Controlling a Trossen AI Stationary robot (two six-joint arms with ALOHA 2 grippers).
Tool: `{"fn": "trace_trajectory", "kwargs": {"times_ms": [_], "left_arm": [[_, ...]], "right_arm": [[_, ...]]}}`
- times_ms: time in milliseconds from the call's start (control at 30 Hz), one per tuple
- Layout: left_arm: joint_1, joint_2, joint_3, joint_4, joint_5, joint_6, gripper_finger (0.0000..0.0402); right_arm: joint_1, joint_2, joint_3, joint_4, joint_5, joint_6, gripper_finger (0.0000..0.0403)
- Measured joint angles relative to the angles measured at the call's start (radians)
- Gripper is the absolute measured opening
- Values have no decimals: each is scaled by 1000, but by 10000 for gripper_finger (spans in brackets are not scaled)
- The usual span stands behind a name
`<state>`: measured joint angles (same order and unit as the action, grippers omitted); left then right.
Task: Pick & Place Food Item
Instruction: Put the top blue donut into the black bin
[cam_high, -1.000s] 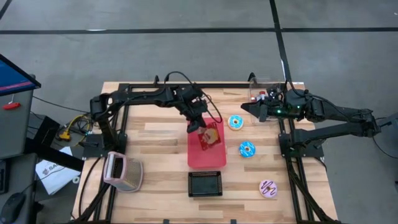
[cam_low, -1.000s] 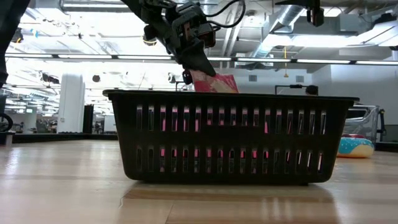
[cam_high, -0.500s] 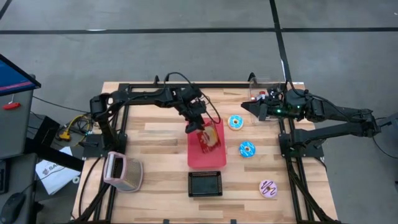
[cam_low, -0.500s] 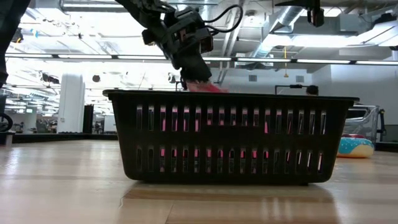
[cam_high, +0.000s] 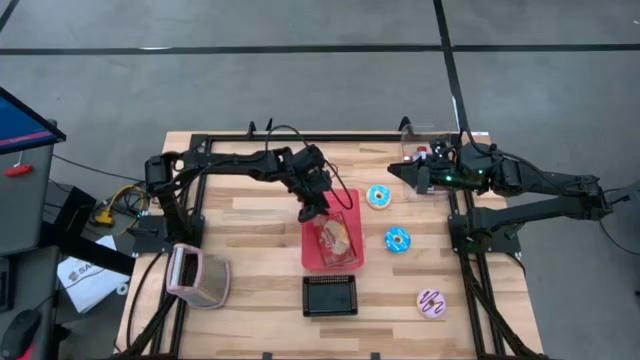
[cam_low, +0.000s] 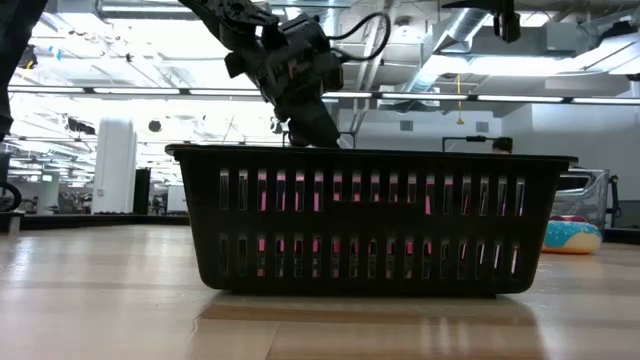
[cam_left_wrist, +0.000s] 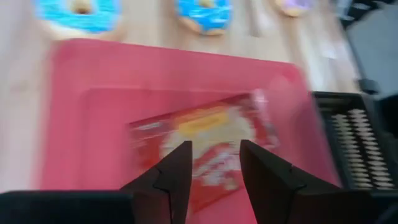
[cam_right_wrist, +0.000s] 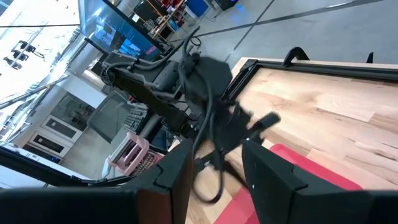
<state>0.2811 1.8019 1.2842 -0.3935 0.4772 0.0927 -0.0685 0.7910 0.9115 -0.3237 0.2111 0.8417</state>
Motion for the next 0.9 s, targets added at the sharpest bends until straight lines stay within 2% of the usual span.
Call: {"fn": "trace_trajectory", "kwargs": {"times_ms": [233, 367, 567, 733, 900], "left_arm": [[58, -59, 0, -12, -57, 5, 149], [101, -144, 0, -6, -123, 13, 162], [151, -293, 0, -27, -140, -24, 177], [121, -399, 0, -110, -222, -59, 183], [22, -470, 0, -217, -389, -40, 190]], "right_arm": [[0, 0, 0, -1, 0, -10, 132], [-7, 0, 0, -6, 0, -26, 132], [-14, 15, 0, -125, -21, -100, 132], [-10, 68, 0, -202, -142, -259, 134], [11, 136, 7, -242, -188, -440, 150]]}}
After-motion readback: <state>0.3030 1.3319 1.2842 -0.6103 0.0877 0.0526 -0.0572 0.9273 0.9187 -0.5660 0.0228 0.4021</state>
